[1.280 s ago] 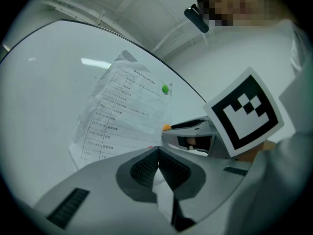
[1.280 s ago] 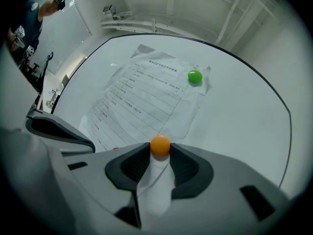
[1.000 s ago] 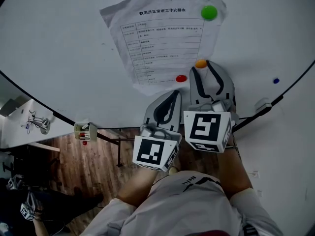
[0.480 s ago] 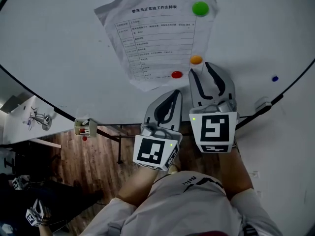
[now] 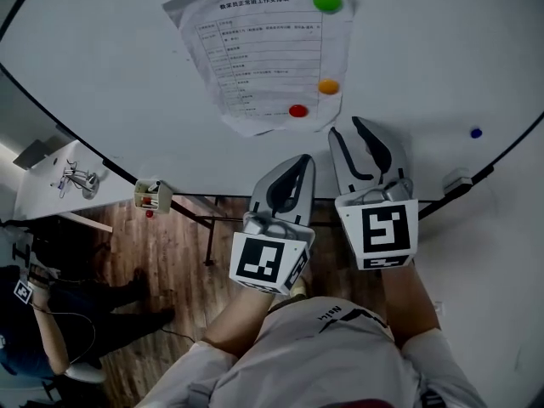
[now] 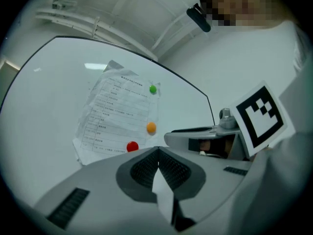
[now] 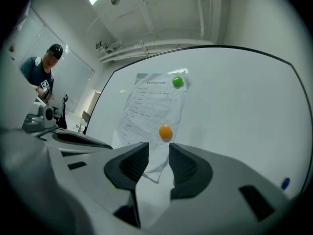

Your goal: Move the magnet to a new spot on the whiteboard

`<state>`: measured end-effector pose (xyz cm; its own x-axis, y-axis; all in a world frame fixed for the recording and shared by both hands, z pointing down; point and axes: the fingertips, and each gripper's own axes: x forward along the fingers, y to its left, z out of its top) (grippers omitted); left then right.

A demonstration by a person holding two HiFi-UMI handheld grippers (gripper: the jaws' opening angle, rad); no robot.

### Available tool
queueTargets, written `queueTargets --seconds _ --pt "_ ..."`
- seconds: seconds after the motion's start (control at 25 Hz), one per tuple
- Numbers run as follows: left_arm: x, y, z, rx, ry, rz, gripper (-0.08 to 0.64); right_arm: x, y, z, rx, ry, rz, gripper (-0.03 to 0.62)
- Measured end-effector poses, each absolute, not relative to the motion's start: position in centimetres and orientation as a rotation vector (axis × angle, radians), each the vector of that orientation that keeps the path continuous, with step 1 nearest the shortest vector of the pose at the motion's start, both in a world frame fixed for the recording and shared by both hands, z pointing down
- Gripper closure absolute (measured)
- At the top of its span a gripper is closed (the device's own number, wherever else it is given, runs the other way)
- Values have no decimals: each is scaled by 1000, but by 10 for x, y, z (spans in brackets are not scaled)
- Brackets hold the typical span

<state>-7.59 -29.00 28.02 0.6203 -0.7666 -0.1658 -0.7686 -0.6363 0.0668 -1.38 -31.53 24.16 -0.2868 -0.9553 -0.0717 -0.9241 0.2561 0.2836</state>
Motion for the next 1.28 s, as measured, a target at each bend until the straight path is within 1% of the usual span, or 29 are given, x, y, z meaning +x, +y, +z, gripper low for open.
queueTargets --seconds 0.12,0.28,0.44,0.88,1.28 --pt "-70 -275 282 -2802 1378 272 548 -11 -300 248 1742 -2466 -376 467" --pt "-58 -251 289 -2786 1423 252 549 -1 -275 258 1679 -2541 -332 526" --pt "-47 -227 294 -2774 1460 227 548 9 -251 269 1606 -2605 -307 553" --pt "-30 -170 308 -2802 1528 223 549 20 -187 293 1478 -2760 -144 574" --pt "-22 -143 313 -2811 1540 215 549 26 -156 306 1450 -2797 -57 578"
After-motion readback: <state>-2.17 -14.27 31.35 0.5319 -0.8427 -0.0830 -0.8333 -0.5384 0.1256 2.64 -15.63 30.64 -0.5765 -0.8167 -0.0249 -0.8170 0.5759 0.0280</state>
